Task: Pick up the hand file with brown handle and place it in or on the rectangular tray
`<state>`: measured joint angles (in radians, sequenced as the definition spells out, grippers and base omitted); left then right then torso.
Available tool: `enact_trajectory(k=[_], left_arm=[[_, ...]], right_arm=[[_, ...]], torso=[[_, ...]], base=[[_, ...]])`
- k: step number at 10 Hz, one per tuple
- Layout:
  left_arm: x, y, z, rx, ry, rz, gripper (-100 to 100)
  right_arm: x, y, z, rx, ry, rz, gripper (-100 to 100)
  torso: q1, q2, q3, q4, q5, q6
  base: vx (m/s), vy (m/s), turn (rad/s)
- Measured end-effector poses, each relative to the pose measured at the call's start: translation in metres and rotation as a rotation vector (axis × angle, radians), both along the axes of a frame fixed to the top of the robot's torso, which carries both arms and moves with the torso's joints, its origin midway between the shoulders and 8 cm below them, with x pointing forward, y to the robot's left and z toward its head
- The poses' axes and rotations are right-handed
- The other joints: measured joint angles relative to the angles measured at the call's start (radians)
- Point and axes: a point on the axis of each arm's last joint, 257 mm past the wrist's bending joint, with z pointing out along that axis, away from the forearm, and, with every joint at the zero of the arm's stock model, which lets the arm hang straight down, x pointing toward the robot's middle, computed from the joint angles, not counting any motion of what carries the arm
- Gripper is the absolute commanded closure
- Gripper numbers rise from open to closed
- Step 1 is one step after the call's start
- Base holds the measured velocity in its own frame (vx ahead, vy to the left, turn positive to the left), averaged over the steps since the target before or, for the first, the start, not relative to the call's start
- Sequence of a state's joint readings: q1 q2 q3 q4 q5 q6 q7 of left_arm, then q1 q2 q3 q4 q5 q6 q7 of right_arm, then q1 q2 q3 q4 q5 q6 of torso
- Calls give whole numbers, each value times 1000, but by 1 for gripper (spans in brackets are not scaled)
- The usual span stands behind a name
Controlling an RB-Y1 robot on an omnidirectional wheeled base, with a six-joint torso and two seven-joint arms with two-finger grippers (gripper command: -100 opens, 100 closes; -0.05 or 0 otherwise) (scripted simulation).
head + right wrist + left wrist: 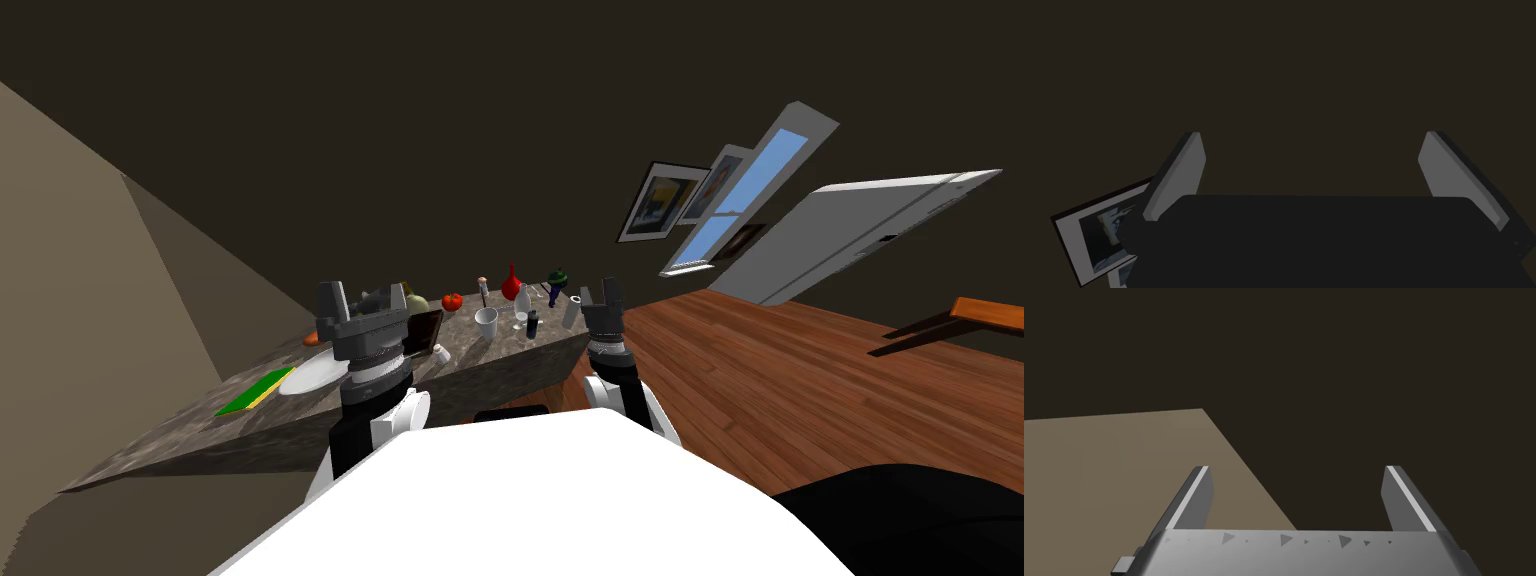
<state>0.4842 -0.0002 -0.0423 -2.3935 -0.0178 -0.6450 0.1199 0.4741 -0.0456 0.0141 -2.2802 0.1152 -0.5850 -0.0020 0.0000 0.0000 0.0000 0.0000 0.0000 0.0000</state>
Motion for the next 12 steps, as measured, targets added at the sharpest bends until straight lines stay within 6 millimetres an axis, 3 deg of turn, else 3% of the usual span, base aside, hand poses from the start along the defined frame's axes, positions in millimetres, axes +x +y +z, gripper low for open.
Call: enact_trajectory(k=[7,12], left_arm=[[17,9,-10,-79,-27,-151,-100],[35,29,-21,-180,-34,-234,-100]], right_arm=[[0,0,0,0,0,0,0],[0,0,0,0,0,0,0]], torso=[[-6,2,1,1,-1,0],[-5,0,0,0,-1,0]], base=[[-48,-94,-11],[-10,-89,-11]])
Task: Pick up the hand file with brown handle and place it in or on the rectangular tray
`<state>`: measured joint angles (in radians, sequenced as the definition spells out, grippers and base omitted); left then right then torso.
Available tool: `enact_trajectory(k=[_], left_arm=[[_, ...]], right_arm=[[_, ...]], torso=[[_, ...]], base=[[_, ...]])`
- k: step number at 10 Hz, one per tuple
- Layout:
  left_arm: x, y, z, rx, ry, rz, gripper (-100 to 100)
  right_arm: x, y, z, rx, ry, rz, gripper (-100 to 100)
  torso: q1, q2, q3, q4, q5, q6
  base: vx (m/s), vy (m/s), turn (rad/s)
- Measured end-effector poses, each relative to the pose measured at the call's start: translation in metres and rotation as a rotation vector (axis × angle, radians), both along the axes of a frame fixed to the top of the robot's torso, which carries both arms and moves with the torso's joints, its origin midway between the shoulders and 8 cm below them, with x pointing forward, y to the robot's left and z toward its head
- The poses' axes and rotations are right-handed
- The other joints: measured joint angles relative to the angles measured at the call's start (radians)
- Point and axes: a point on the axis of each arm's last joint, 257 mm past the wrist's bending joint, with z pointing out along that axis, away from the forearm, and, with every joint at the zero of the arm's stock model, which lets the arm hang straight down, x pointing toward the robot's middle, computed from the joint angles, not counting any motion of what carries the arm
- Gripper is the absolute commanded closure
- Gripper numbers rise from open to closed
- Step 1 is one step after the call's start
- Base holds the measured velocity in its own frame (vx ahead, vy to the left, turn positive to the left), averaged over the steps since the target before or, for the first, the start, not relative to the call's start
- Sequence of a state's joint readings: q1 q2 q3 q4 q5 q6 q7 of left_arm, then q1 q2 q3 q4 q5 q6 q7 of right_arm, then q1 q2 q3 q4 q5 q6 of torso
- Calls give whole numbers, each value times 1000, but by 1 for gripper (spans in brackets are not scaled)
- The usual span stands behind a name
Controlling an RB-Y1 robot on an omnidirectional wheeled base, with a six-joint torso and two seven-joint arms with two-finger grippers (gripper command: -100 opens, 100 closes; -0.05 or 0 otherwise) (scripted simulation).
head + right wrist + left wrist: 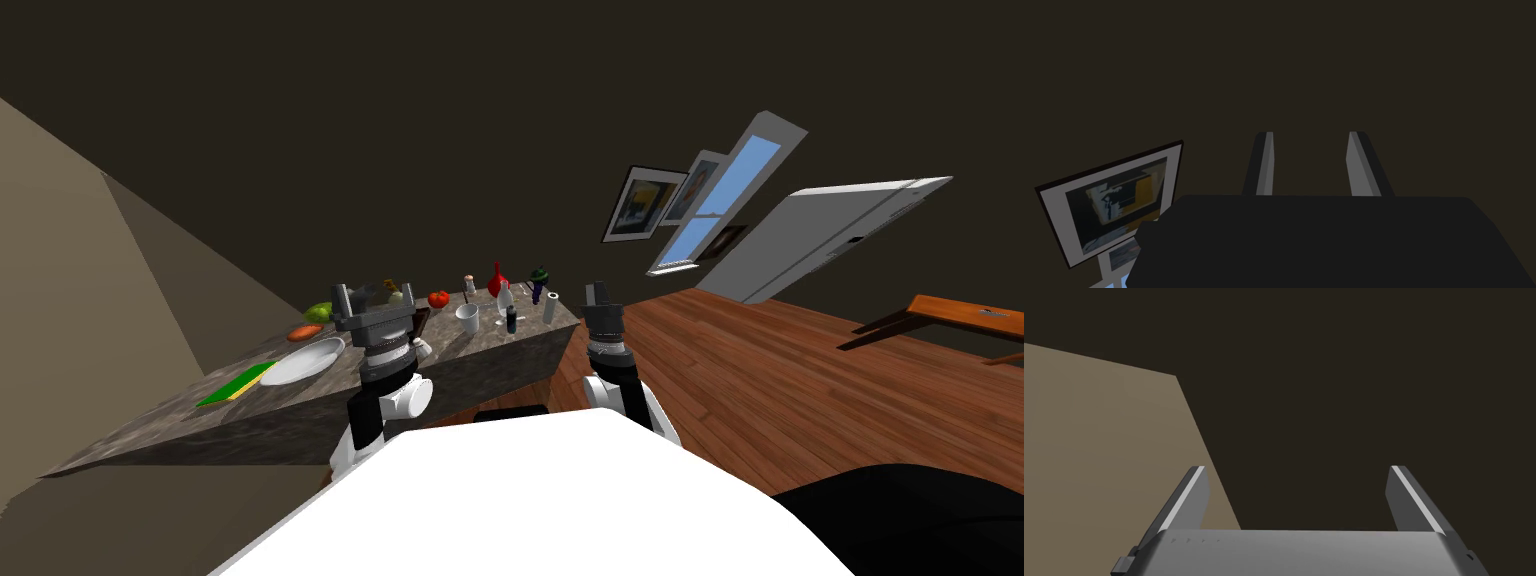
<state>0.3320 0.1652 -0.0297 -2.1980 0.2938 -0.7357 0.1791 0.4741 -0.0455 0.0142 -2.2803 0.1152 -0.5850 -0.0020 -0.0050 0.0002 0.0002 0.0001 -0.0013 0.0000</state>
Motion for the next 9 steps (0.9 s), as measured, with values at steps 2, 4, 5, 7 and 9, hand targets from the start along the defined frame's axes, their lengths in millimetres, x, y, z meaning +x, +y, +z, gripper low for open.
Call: enact_trajectory(k=[2,4,5,7,9], left_arm=[[7,7,-3,-40,1,-28,-100],[15,17,-7,-82,5,-55,-100],[20,22,-11,-103,8,-69,-100],[30,30,-16,-147,13,-94,-100],[39,42,-22,-192,22,-117,-100]], right_arm=[[0,0,0,0,0,0,0],[0,0,0,0,0,0,0],[0,0,0,0,0,0,0],[0,0,0,0,0,0,0],[0,0,0,0,0,0,0]], torso=[[0,0,0,0,0,0],[0,0,0,0,0,0],[-1,0,0,0,0,0],[-1,-1,-1,0,0,0],[-1,-2,-1,0,0,0]], base=[[-3,-78,-8],[-4,-84,-6],[-7,-78,-1],[12,-86,-6],[10,-98,-2]])
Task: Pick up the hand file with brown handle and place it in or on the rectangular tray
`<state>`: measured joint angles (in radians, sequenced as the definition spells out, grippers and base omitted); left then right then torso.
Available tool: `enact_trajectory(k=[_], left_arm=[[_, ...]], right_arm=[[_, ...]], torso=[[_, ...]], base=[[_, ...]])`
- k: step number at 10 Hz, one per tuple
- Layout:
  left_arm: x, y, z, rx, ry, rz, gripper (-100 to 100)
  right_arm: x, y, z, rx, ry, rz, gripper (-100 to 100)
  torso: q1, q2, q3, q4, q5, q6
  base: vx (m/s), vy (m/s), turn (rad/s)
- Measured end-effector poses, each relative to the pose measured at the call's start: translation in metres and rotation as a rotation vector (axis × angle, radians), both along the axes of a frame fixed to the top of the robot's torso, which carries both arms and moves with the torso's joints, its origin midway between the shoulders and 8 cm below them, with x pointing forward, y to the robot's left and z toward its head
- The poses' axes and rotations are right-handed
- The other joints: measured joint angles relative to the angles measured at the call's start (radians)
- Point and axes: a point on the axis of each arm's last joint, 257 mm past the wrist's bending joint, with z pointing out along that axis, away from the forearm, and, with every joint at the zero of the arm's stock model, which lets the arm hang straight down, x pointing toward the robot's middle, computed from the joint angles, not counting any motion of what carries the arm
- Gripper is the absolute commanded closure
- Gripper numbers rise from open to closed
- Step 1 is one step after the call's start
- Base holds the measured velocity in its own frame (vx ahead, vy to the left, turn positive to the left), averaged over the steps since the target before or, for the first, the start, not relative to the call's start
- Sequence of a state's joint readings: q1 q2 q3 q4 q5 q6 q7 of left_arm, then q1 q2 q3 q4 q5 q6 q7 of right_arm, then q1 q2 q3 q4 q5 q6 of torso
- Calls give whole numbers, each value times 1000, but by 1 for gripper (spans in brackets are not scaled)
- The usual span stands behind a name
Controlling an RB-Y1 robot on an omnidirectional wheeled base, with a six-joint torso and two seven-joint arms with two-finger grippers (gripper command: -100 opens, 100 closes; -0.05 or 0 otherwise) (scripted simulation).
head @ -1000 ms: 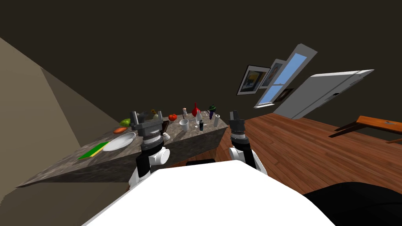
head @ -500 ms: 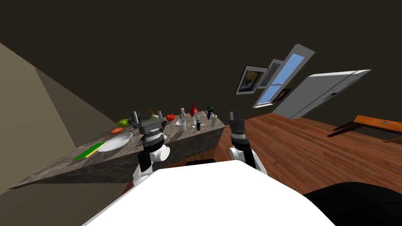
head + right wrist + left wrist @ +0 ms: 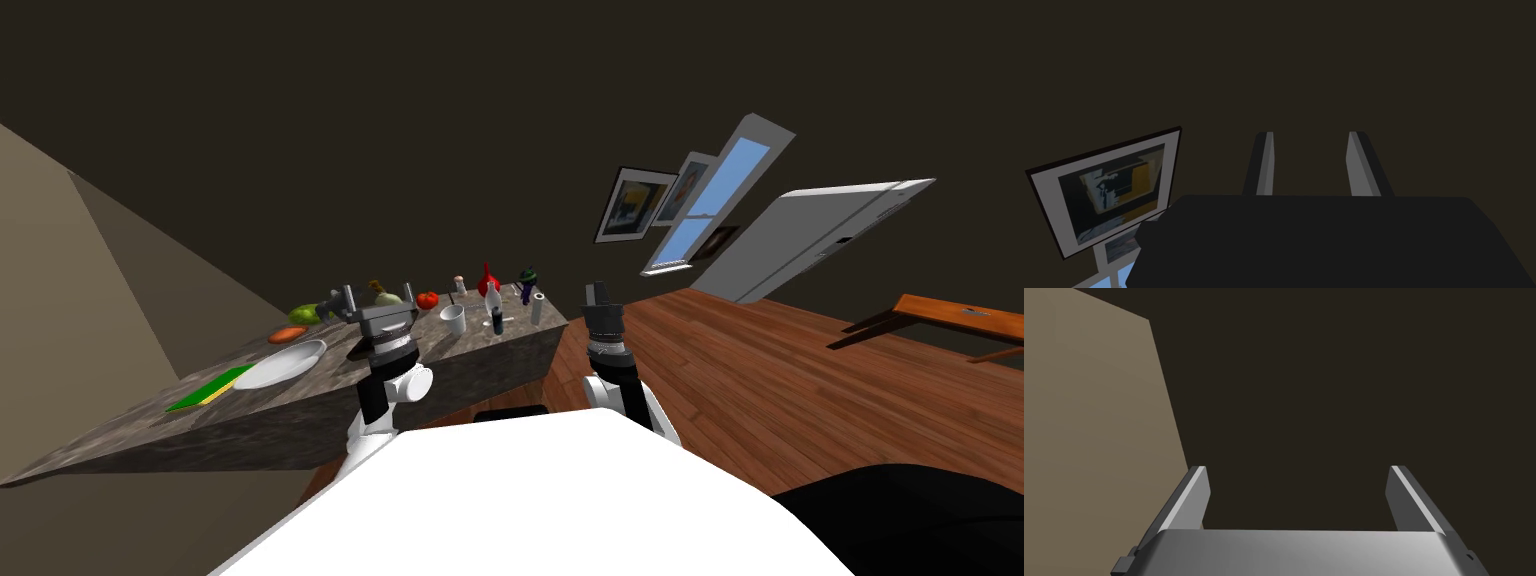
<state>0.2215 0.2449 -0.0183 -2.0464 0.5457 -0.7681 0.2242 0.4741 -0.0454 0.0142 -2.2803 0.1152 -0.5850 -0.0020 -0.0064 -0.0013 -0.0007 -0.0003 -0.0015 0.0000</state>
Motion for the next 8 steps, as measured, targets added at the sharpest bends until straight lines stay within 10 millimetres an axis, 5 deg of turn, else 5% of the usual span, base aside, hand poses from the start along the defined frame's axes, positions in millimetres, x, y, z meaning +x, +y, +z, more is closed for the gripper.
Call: enact_trajectory(k=[8], left_arm=[[37,43,-28,-184,45,-73,-100]], right_arm=[[0,0,0,0,0,0,0]], torso=[[3,1,0,0,0,0]], base=[[12,-87,0]])
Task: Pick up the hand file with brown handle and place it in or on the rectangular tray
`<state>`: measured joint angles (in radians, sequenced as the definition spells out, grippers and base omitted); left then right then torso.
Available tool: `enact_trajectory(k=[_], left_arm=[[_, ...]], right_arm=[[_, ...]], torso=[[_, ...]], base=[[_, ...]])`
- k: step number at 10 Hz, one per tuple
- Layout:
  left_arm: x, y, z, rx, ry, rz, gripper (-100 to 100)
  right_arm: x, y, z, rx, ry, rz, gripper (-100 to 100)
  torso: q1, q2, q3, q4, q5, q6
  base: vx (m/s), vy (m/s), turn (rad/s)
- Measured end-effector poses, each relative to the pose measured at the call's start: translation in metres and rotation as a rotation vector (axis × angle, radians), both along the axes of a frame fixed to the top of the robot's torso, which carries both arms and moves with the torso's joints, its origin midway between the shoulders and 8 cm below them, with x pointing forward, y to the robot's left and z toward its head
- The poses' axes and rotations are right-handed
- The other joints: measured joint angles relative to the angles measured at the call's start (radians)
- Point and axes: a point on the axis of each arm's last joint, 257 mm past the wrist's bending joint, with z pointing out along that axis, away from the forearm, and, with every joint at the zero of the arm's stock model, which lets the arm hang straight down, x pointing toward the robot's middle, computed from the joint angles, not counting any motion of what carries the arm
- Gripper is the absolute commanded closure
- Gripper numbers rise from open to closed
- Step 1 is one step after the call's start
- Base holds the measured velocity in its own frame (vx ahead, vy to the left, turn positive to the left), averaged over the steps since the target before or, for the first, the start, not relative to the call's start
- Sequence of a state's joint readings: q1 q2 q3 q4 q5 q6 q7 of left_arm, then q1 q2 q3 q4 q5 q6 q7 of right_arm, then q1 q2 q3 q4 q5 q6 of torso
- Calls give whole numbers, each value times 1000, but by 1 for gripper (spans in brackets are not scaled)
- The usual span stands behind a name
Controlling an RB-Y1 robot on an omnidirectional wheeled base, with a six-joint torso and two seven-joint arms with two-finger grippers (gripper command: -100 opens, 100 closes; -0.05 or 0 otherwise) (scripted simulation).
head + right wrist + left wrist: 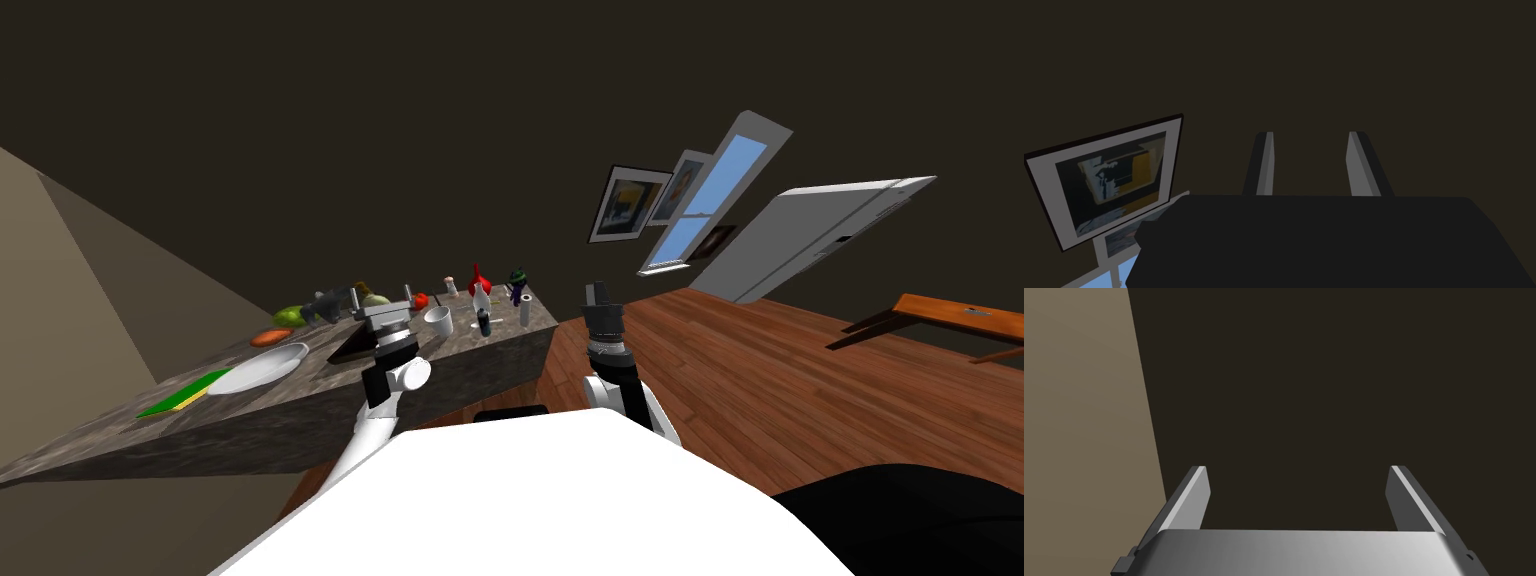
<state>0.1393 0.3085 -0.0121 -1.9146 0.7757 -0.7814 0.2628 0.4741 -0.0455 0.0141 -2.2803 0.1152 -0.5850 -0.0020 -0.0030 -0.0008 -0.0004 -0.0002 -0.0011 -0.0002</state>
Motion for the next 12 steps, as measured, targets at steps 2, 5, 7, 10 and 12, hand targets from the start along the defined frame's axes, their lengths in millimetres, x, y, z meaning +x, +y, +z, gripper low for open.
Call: enact_trajectory(k=[2,5,7,10,12], left_arm=[[9,15,-7,-43,15,-14,-100],[28,34,-20,-107,47,-33,-100],[39,48,-31,-157,69,-45,-100],[48,64,-45,-219,93,-56,-100],[56,77,-54,-262,114,-63,-100]], right_arm=[[0,0,0,0,0,0,0],[0,0,0,0,0,0,0],[0,0,0,0,0,0,0],[0,0,0,0,0,0,0],[0,0,0,0,0,0,0]], torso=[[-2,-1,0,0,0,0],[-4,0,0,0,-1,0],[-4,-2,-1,0,-1,0],[-1,0,0,0,0,0],[-3,-1,-1,0,-1,0]], base=[[18,-96,7],[16,-101,7],[36,-100,11],[13,-61,8],[35,-100,16]])
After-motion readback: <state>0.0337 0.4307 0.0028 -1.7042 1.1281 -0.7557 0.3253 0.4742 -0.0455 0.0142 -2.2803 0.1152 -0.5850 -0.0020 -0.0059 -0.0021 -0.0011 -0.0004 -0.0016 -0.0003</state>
